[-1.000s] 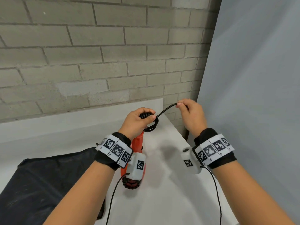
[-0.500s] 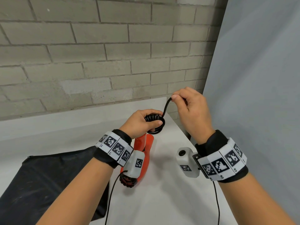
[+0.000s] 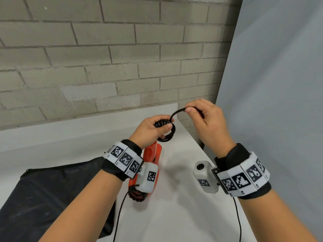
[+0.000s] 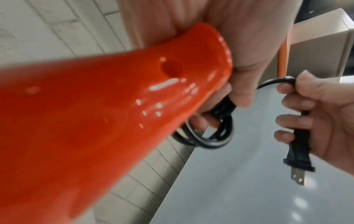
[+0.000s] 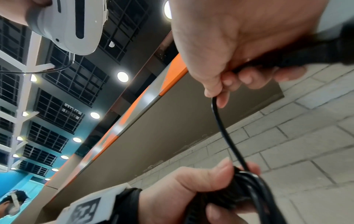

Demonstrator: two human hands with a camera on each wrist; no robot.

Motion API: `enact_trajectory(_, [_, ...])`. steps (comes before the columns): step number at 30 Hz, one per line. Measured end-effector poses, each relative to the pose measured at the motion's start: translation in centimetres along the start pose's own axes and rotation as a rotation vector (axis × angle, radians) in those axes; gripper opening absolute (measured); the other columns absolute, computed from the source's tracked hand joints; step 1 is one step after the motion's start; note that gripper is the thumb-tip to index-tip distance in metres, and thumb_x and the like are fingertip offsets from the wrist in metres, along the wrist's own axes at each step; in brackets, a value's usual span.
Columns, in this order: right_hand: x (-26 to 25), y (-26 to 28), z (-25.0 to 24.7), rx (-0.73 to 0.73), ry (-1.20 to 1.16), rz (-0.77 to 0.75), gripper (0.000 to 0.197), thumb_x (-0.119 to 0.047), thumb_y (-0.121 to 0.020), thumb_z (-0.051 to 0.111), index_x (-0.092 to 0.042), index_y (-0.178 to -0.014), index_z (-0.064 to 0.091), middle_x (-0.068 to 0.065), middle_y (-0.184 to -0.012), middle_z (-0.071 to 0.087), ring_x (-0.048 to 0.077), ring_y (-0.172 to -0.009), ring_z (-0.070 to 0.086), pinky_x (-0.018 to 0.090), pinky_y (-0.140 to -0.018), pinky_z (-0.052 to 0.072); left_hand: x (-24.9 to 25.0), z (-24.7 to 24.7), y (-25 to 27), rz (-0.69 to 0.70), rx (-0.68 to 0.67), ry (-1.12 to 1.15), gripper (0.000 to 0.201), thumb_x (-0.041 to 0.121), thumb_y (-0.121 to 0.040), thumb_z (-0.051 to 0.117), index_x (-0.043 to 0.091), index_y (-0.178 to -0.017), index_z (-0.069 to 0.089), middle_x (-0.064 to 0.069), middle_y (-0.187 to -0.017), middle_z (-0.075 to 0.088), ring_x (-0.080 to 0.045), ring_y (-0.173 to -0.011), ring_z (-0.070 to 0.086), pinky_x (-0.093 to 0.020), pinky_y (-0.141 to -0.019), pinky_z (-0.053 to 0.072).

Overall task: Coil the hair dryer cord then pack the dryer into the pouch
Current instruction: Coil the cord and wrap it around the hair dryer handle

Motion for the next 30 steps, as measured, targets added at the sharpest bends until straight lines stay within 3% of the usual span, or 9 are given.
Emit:
enact_trajectory(5, [4.7, 1.1, 1.2, -0.250, 0.094, 0.220, 0.015, -0.019, -0.089, 0.055, -0.016, -0.091, 0.070, -0.008, -0.069, 0.059, -0.002, -0.057, 0.052, 0.011, -0.063, 0.041, -0.3, -1.1, 0.0, 0.020, 0.134, 0.064, 0.017, 0.012, -0.089, 0.051, 0.028, -0.087, 0.059, 0.008, -0.084, 0.056, -0.001, -0.079, 0.053, -0.015, -0.068, 0.045])
enact_trajectory(8, [7.5, 2.3, 2.7, -0.367, 0.117, 0.368, 0.015, -0.004, -0.085, 0.056, -0.015, -0.084, 0.067, -0.004, -0.077, 0.058, -0.004, -0.057, 0.052, 0.012, -0.064, 0.041, -0.1, -1.0, 0.1, 0.023, 0.149, 0.068, 0.013, 0.014, -0.091, 0.048, 0.021, -0.095, 0.058, 0.009, -0.081, 0.054, 0.008, -0.063, 0.053, -0.014, -0.066, 0.039])
enact_trajectory(11, [8.4, 3.3, 3.6, -0.414, 0.053, 0.440, 0.027, 0.002, -0.084, 0.053, -0.021, -0.071, 0.053, -0.001, -0.075, 0.056, -0.003, -0.056, 0.058, 0.012, -0.058, 0.041, -0.1, -0.8, 0.1, 0.016, 0.161, 0.059, 0.013, 0.015, -0.092, 0.046, 0.021, -0.097, 0.056, 0.007, -0.079, 0.052, 0.003, -0.056, 0.049, -0.013, -0.061, 0.037])
enact_trajectory(14, [7.1, 3.0, 3.3, -0.311, -0.048, 0.420, 0.019, 0.002, -0.086, 0.052, -0.015, -0.077, 0.052, -0.002, -0.075, 0.056, -0.008, -0.054, 0.058, 0.004, -0.052, 0.041, -0.3, -0.9, 0.1, -0.003, 0.183, 0.073, 0.017, 0.016, -0.093, 0.045, 0.028, -0.089, 0.056, 0.005, -0.076, 0.050, -0.009, -0.060, 0.039, -0.021, -0.061, 0.037])
enact_trajectory(18, [2.9, 1.8, 2.2, -0.074, -0.279, 0.249, 0.032, 0.002, -0.082, 0.058, -0.029, -0.075, 0.053, -0.006, -0.080, 0.058, 0.005, -0.066, 0.057, 0.019, -0.063, 0.053, -0.6, -1.3, 0.0, -0.028, 0.202, 0.099, 0.020, 0.016, -0.093, 0.043, 0.031, -0.087, 0.055, 0.007, -0.071, 0.048, -0.010, -0.063, 0.038, -0.023, -0.062, 0.037])
enact_trajectory(22, [0.8, 1.8, 3.8, -0.107, -0.393, 0.216, 0.033, 0.003, -0.079, 0.063, -0.028, -0.074, 0.052, -0.009, -0.078, 0.058, -0.004, -0.065, 0.058, 0.013, -0.060, 0.053, -0.6, -1.4, 0.0, -0.013, 0.184, 0.126, 0.020, 0.016, -0.094, 0.042, 0.029, -0.085, 0.055, 0.013, -0.066, 0.052, -0.001, -0.058, 0.043, -0.024, -0.065, 0.039])
enact_trajectory(25, [1.4, 1.8, 5.2, -0.078, -0.307, 0.227, 0.031, -0.001, -0.078, 0.066, -0.027, -0.072, 0.049, -0.006, -0.077, 0.056, -0.003, -0.066, 0.057, 0.013, -0.062, 0.052, -0.6, -1.4, 0.1, -0.020, 0.165, 0.172, 0.018, 0.016, -0.094, 0.041, 0.025, -0.086, 0.054, 0.017, -0.053, 0.055, 0.004, -0.048, 0.048, -0.015, -0.055, 0.042])
enact_trajectory(28, [1.7, 2.2, 6.5, -0.062, -0.219, 0.239, 0.022, -0.005, -0.077, 0.068, -0.018, -0.075, 0.050, -0.004, -0.076, 0.054, 0.003, -0.066, 0.054, 0.012, -0.063, 0.049, -0.4, -1.3, 0.3, -0.019, 0.148, 0.195, 0.017, 0.016, -0.094, 0.040, 0.023, -0.088, 0.054, 0.007, -0.071, 0.056, 0.006, -0.053, 0.053, -0.009, -0.053, 0.043])
enact_trajectory(30, [1.9, 2.3, 7.1, -0.034, -0.177, 0.235, 0.021, -0.007, -0.077, 0.069, -0.015, -0.076, 0.049, -0.006, -0.074, 0.049, 0.002, -0.065, 0.051, 0.008, -0.062, 0.045, -0.5, -1.2, 0.3, -0.029, 0.144, 0.200, 0.016, 0.017, -0.094, 0.041, 0.023, -0.089, 0.055, 0.002, -0.080, 0.057, 0.001, -0.065, 0.057, -0.013, -0.061, 0.046])
Point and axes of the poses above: each hand's wrist, its own y-axis away from the middle knuckle, its own z-axis out of the palm, x = y × z, the point moved 5 cm from there along -y, towards the middle knuckle
